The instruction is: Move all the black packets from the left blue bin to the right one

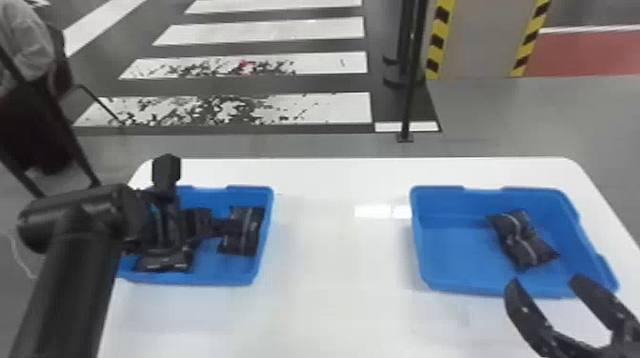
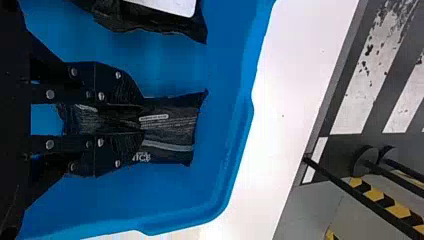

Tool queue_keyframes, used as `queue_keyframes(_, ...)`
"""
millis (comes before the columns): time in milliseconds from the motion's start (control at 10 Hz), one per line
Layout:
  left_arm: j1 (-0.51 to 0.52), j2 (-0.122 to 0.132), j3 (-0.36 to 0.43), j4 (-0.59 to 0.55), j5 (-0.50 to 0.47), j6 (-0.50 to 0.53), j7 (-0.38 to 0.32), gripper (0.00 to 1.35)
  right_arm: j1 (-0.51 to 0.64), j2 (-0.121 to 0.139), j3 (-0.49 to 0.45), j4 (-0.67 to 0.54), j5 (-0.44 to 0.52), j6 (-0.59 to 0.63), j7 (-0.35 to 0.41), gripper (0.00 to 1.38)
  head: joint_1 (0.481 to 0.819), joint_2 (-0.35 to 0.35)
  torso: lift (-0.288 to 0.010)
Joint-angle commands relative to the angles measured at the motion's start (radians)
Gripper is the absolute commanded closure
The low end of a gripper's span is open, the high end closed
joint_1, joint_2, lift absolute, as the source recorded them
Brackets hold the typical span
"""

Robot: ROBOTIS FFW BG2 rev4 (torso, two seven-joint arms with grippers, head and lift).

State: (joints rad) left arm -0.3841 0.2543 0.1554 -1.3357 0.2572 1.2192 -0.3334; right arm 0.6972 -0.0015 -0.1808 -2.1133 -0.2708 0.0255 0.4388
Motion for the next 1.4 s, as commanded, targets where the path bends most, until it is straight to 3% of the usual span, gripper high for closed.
queue_keyframes(0,0.004,0.011,-0.04,-0.001,-0.018,-0.002,-0.009,1.21,0.0,0.002,-0.001,0.001,-0.006,0.006,0.001,0.13,0.695,0.095,-0.121)
queue_keyframes(300,0.038,0.033,-0.058,-0.033,-0.058,-0.066,-0.122,1.21,0.012,0.002,-0.003,-0.008,-0.028,0.014,0.005,0.13,0.695,0.089,-0.121)
queue_keyframes(400,0.099,0.037,-0.042,-0.141,-0.056,-0.066,-0.154,1.21,0.012,0.002,-0.003,-0.013,-0.03,0.014,0.008,0.13,0.695,0.088,-0.121)
queue_keyframes(700,0.33,0.006,0.096,-0.538,-0.04,-0.026,-0.196,1.21,0.012,0.002,-0.003,-0.023,-0.038,0.036,0.023,0.13,0.695,0.089,-0.121)
queue_keyframes(900,0.431,-0.001,0.098,-0.715,0.012,-0.039,-0.227,1.21,-0.017,0.002,-0.003,-0.001,-0.052,0.065,0.075,0.13,0.695,0.097,-0.121)
queue_keyframes(1100,0.48,-0.027,0.07,-0.791,0.058,-0.063,-0.265,1.21,-0.071,0.002,-0.003,0.021,-0.064,0.132,0.126,0.13,0.695,0.07,-0.121)
queue_keyframes(1300,0.492,-0.055,0.008,-0.816,0.112,-0.08,-0.268,1.21,-0.108,0.002,0.003,0.014,-0.098,0.198,0.13,0.13,0.695,0.016,-0.121)
